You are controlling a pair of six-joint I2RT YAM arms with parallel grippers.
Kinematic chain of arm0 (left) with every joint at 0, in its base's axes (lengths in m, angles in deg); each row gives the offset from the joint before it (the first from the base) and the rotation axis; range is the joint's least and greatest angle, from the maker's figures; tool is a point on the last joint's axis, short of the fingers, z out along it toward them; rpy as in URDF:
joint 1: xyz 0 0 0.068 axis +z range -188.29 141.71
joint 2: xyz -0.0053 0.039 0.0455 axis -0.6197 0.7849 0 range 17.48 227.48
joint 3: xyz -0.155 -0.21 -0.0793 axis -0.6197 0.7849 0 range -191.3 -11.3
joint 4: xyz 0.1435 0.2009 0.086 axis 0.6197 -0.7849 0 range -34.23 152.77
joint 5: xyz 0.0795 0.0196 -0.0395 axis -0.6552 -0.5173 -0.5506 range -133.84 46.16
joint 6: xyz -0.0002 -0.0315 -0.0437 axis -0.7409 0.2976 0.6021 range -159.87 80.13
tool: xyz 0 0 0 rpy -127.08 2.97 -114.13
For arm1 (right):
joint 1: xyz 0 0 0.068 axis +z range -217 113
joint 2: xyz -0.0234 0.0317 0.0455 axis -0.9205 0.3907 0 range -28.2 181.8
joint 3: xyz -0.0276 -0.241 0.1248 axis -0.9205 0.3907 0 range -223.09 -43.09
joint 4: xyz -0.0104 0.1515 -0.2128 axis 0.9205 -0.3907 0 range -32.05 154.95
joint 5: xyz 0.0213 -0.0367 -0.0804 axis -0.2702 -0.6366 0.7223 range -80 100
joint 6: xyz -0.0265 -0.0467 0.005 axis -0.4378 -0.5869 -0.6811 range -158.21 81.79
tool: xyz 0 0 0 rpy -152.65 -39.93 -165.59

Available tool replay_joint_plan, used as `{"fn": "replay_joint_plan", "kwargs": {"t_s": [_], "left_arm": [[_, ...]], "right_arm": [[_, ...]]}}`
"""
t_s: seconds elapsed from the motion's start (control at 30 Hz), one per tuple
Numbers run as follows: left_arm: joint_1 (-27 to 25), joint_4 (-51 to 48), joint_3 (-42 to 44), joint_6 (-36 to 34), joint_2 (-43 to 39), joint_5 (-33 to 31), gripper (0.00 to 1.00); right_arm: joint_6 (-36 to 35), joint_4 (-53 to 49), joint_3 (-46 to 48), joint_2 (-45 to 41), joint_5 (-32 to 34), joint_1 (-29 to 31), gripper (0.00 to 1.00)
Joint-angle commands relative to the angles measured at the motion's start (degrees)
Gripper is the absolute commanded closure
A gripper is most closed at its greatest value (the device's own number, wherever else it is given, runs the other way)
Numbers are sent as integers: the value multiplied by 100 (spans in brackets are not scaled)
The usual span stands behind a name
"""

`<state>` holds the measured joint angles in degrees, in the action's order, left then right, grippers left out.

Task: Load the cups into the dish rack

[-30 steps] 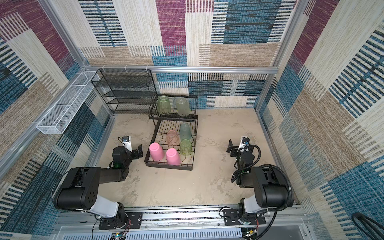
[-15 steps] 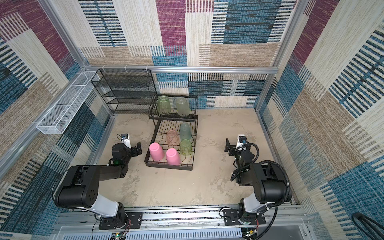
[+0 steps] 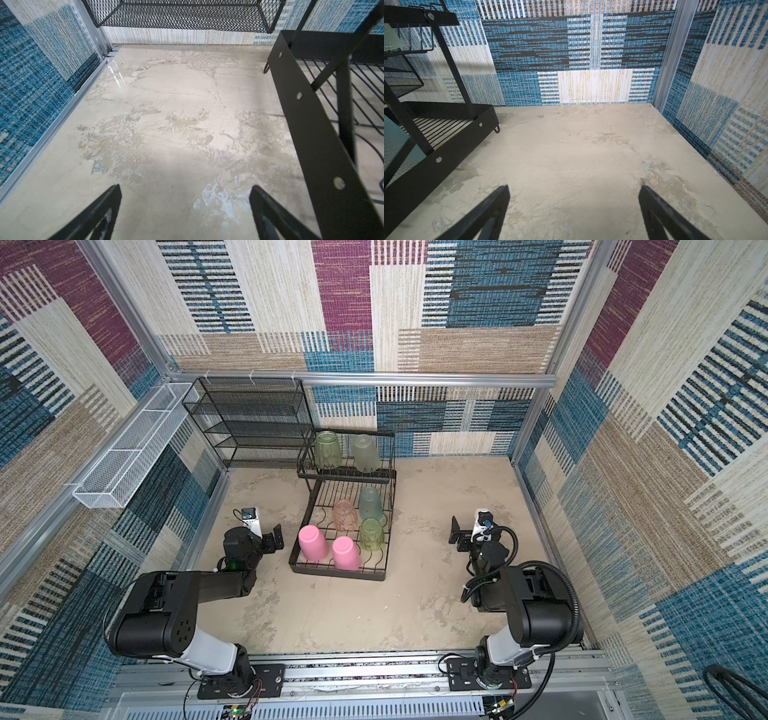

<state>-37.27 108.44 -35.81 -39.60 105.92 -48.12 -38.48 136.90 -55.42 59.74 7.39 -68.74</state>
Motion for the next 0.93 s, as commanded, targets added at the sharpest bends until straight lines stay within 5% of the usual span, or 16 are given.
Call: {"fn": "replay_joint_plan", "kwargs": {"t_s": [0.0,0.9], "left_arm": [[0,131,17,17,-25,27,1],[-2,135,17,17,-20,25,1]], "right_arm": [[-61,92,4,-14,-57,7,0],[-181,70,-14,-13,-305,32,0]]}}
